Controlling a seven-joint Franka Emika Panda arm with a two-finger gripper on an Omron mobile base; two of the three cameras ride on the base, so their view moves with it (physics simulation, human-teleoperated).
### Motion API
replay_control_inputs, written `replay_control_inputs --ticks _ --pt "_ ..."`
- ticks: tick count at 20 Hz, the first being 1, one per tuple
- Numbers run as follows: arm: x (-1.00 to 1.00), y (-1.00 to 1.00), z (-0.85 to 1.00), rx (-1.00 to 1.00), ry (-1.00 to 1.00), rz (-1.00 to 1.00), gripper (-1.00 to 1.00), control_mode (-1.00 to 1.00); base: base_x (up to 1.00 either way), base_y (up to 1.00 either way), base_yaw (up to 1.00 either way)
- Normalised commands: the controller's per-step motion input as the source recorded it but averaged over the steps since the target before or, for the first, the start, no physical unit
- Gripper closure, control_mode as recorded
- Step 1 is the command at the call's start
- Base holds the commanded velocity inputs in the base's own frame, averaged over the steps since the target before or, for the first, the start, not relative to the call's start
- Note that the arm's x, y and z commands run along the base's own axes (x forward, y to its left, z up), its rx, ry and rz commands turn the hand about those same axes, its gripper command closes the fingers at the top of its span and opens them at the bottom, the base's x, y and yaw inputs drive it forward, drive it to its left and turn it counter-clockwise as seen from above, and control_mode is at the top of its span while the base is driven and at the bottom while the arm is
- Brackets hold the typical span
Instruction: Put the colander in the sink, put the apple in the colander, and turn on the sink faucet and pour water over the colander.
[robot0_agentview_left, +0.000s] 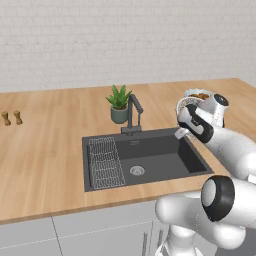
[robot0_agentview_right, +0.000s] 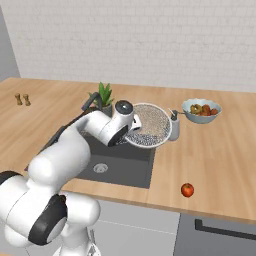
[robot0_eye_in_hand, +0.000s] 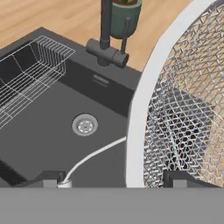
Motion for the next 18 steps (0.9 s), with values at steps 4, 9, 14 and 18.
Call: replay_control_inputs --ticks 4,9,14,18 --pt "-0.33 0.70 0.40 -0.09 0.11 0.23 1.00 -1.00 0.00 0.00 0.00" --pt "-0.42 0.62 0.06 -0.09 0.22 0.27 1.00 -1.00 0.00 0.00 0.00" --pt "-0.21 0.28 0.00 -0.01 0.15 0.28 1.00 -1.00 0.00 0.00 0.00" --pt "-0.13 0.36 -0.12 0.00 0.02 0.22 1.00 -1.00 0.00 0.00 0.00"
